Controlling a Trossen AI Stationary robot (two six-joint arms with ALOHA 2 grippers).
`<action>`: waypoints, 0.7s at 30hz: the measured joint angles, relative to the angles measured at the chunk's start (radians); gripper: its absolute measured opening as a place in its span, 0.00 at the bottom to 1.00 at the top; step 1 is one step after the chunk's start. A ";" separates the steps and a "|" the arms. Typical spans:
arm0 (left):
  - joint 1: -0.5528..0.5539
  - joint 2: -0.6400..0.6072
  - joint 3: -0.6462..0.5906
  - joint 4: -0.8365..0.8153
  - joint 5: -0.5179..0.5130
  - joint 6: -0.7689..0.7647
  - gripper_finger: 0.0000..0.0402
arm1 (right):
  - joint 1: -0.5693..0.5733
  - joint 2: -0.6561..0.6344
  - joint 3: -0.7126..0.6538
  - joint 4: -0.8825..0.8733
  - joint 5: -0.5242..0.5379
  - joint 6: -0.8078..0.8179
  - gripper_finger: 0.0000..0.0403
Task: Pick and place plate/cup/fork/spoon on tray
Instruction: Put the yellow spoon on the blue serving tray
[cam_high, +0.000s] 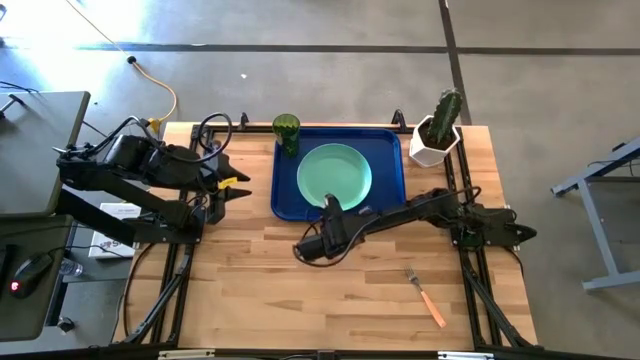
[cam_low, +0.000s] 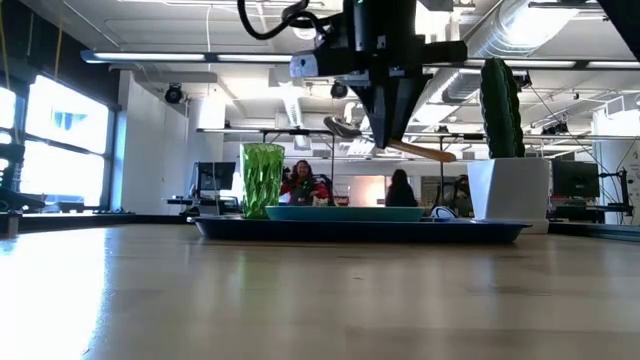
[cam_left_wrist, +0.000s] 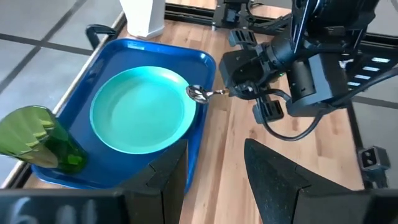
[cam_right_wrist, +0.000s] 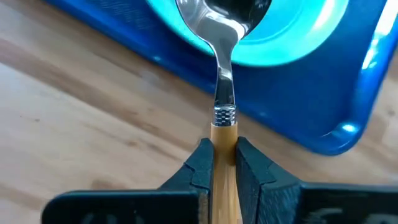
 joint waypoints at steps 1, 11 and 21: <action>0.000 0.000 0.000 0.000 -0.012 0.002 0.37 | -0.008 0.000 0.000 -0.002 0.003 -0.019 0.04; 0.000 0.000 0.000 0.000 -0.141 0.018 0.37 | -0.106 -0.013 0.000 -0.001 0.034 -0.231 0.04; 0.000 0.000 0.000 -0.001 -0.259 0.019 0.37 | -0.190 -0.106 -0.001 0.000 0.129 -0.361 0.04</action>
